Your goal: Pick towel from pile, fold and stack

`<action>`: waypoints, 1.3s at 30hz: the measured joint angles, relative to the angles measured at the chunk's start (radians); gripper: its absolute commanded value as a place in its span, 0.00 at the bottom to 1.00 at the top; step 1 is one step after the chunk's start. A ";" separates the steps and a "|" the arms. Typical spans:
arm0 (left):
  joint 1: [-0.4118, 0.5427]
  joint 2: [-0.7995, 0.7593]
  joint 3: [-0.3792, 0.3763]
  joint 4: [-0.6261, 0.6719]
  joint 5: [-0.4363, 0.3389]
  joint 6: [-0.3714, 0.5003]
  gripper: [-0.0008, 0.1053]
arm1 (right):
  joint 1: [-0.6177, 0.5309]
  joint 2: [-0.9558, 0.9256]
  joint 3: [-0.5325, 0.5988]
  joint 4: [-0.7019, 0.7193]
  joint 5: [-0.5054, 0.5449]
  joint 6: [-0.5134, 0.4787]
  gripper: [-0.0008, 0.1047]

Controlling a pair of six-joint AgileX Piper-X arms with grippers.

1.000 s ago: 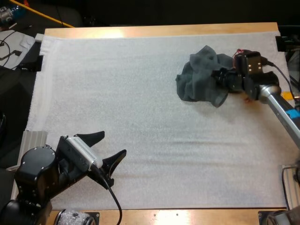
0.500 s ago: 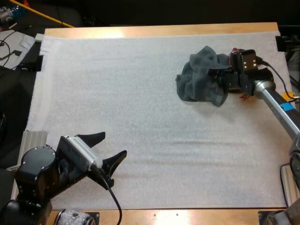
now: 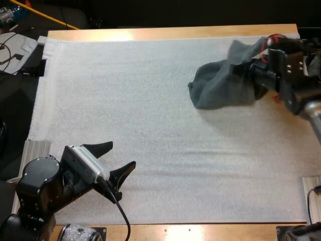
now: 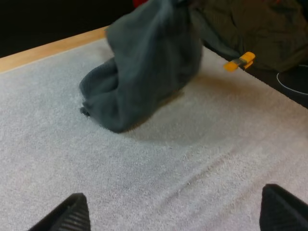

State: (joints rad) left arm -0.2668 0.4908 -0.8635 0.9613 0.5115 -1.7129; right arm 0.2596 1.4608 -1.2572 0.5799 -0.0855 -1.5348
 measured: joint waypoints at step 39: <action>0.000 0.000 0.000 0.001 0.018 -0.007 0.66 | 0.665 -0.344 0.000 0.455 -0.001 0.210 0.01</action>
State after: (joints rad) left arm -0.2668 0.4908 -0.8635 0.9625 0.5298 -1.7202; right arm 0.9245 1.1165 -1.2575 1.0344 -0.0863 -1.3244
